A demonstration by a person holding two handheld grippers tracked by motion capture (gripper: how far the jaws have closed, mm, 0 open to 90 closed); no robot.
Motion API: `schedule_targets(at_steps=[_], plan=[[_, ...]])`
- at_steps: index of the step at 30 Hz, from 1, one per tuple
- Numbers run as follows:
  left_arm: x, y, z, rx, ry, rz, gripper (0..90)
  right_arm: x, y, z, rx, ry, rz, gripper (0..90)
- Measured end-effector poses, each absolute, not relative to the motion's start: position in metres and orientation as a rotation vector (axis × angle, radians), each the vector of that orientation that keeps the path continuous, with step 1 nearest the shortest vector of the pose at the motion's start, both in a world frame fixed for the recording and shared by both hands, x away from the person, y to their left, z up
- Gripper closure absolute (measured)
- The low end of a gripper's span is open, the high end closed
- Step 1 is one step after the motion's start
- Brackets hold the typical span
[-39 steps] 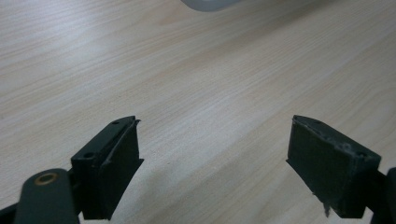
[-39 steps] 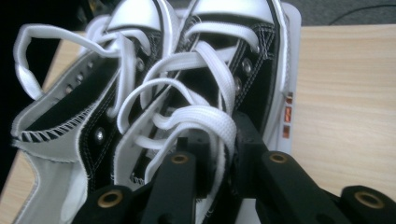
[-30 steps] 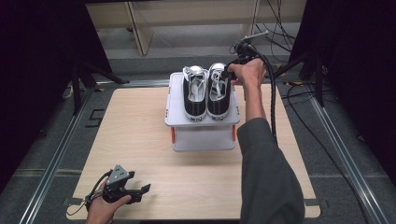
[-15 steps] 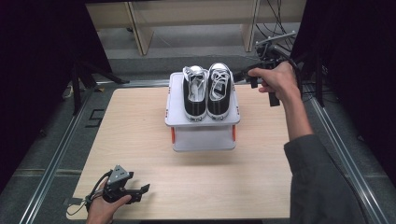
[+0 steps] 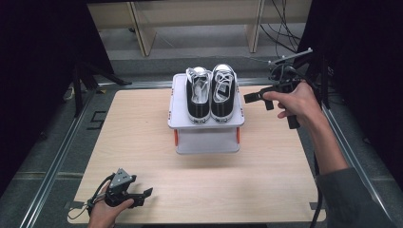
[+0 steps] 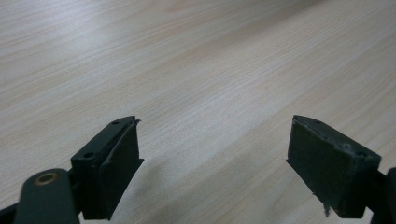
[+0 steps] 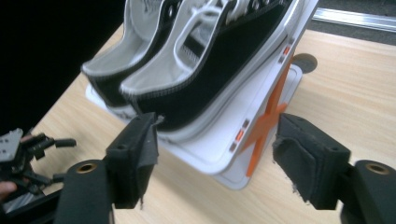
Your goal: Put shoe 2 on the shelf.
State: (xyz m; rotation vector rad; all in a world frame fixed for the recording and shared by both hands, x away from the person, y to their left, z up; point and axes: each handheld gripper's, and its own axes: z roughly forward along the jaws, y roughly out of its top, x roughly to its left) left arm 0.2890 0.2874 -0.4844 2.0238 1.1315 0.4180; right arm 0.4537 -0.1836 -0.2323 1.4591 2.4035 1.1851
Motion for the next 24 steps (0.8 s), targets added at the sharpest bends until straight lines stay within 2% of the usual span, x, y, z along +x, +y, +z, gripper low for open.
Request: schedule_targets(at_steps=[15,24], plan=[[0.289,0.288,-0.485,2.031,1.131,0.419,16.4,0.4,-0.207,-0.268,1.432,2.426,1.122,24.0],[0.289,0.288,-0.485,2.029,1.132,0.419,16.3,0.362,-0.224,-0.315,1.413,2.437,1.112,22.0]])
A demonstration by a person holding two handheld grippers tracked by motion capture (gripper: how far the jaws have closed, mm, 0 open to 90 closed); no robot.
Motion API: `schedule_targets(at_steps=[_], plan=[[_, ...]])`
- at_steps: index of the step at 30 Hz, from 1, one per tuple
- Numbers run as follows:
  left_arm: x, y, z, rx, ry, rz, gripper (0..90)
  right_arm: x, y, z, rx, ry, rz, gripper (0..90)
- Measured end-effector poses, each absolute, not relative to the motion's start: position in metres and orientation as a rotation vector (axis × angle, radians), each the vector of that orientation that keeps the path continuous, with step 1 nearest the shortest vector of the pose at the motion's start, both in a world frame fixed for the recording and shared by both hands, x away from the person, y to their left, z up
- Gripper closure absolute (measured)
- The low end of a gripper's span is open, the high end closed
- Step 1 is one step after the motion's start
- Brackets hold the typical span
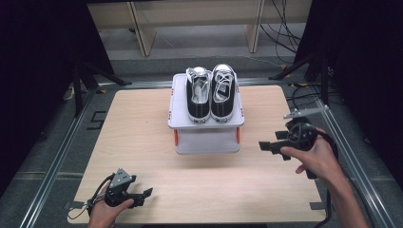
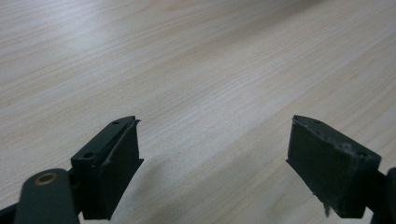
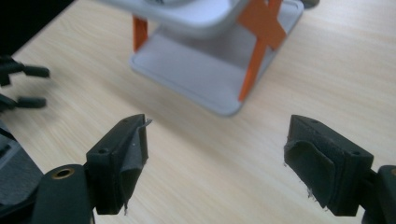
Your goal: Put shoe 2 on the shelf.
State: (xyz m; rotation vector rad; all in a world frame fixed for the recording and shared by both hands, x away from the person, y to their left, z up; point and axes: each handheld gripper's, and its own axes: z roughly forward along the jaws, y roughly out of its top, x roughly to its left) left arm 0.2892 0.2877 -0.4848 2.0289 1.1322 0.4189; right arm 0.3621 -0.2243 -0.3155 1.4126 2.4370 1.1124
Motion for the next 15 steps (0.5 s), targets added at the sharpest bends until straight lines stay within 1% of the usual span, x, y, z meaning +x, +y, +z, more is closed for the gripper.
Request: schedule_targets(at_steps=[3,8,10,12,15], plan=[[0.289,0.287,-0.485,2.03,1.133,0.419,16.3,0.349,-0.23,-0.337,1.422,2.419,1.053,21.9],[0.289,0.289,-0.485,2.045,1.131,0.427,16.3,0.334,-0.233,-0.371,1.384,2.442,1.057,22.6],[0.289,0.289,-0.485,2.045,1.132,0.427,16.3,0.327,-0.231,-0.382,1.418,2.43,1.08,22.4],[0.289,0.289,-0.485,2.044,1.13,0.425,16.3,0.325,-0.232,-0.396,1.345,2.407,1.118,22.7],[0.289,0.289,-0.485,2.045,1.127,0.424,16.3,0.319,-0.231,-0.416,1.349,2.441,1.142,23.0]])
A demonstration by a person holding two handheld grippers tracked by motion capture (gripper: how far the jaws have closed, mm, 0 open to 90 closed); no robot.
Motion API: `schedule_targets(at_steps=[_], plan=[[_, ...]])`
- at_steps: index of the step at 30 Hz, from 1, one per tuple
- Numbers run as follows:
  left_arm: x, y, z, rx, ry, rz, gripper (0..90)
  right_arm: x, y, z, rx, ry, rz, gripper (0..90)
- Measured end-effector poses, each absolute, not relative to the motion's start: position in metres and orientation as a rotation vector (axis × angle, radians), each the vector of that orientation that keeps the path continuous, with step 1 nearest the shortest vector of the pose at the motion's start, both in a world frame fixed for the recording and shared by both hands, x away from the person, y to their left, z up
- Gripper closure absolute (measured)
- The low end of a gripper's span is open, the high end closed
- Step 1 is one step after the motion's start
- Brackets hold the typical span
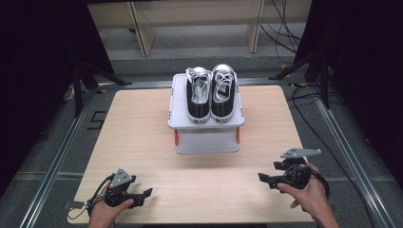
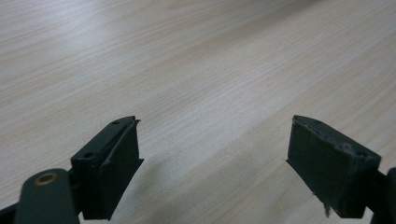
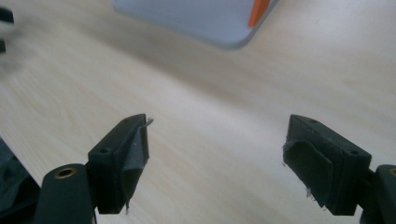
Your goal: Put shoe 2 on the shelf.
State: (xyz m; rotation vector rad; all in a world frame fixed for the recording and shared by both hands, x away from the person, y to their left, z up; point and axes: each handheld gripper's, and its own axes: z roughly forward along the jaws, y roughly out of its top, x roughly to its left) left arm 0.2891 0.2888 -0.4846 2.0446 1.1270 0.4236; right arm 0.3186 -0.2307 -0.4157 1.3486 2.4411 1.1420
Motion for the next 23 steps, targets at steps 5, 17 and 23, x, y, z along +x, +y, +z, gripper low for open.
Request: schedule_targets(at_steps=[5,17,23], plan=[[0.289,0.288,-0.484,2.028,1.13,0.42,16.3,0.305,-0.231,-0.44,1.407,2.472,1.113,23.4],[0.288,0.288,-0.482,2.025,1.117,0.434,16.3,0.291,-0.239,-0.46,1.395,2.443,1.106,23.0],[0.288,0.288,-0.482,2.026,1.117,0.434,16.3,0.291,-0.238,-0.461,1.379,2.443,1.105,22.3]])
